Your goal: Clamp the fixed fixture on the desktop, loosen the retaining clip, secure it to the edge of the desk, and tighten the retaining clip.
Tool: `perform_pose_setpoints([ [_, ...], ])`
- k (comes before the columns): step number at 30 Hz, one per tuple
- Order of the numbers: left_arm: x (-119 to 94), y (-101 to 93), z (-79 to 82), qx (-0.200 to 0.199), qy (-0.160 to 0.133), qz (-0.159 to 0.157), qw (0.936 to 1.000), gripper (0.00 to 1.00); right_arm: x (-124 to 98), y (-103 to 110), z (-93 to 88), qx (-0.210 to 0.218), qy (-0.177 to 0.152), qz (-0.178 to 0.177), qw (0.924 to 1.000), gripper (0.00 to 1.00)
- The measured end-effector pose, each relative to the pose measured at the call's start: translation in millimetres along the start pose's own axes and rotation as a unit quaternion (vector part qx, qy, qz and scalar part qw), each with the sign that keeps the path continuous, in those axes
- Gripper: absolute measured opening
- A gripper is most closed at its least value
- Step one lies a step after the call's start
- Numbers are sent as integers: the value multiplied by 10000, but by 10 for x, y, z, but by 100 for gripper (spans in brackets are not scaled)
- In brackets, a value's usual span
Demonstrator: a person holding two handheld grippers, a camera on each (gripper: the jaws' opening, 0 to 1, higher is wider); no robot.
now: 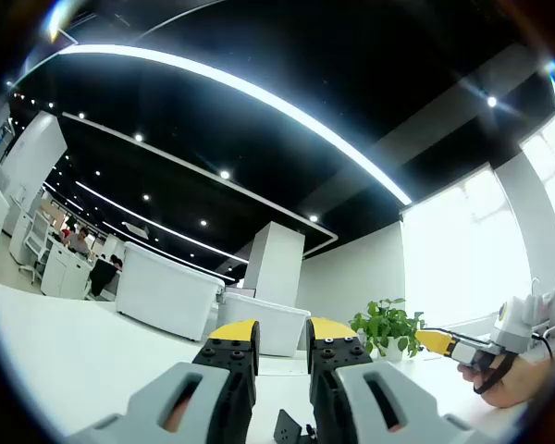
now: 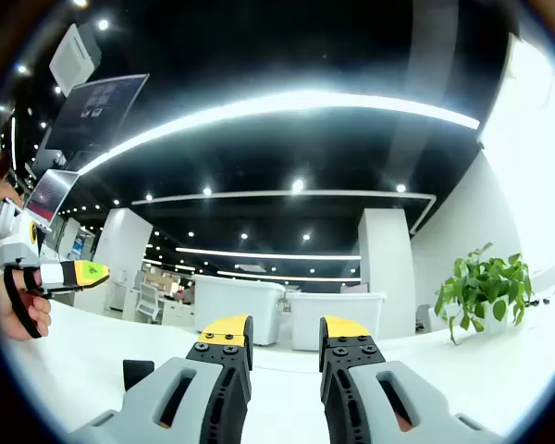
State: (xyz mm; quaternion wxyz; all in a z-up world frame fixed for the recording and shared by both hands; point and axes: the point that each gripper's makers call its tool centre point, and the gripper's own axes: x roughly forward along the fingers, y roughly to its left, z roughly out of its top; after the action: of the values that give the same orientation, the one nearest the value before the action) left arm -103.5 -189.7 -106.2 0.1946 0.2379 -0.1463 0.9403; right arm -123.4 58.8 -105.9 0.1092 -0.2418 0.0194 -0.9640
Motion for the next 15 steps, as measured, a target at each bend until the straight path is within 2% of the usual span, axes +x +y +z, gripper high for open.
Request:
perform_pose_setpoints([
  [15, -11, -28, -6, 12, 12, -16, 10000, 21, -9, 16, 4, -9, 5, 28, 10000, 28],
])
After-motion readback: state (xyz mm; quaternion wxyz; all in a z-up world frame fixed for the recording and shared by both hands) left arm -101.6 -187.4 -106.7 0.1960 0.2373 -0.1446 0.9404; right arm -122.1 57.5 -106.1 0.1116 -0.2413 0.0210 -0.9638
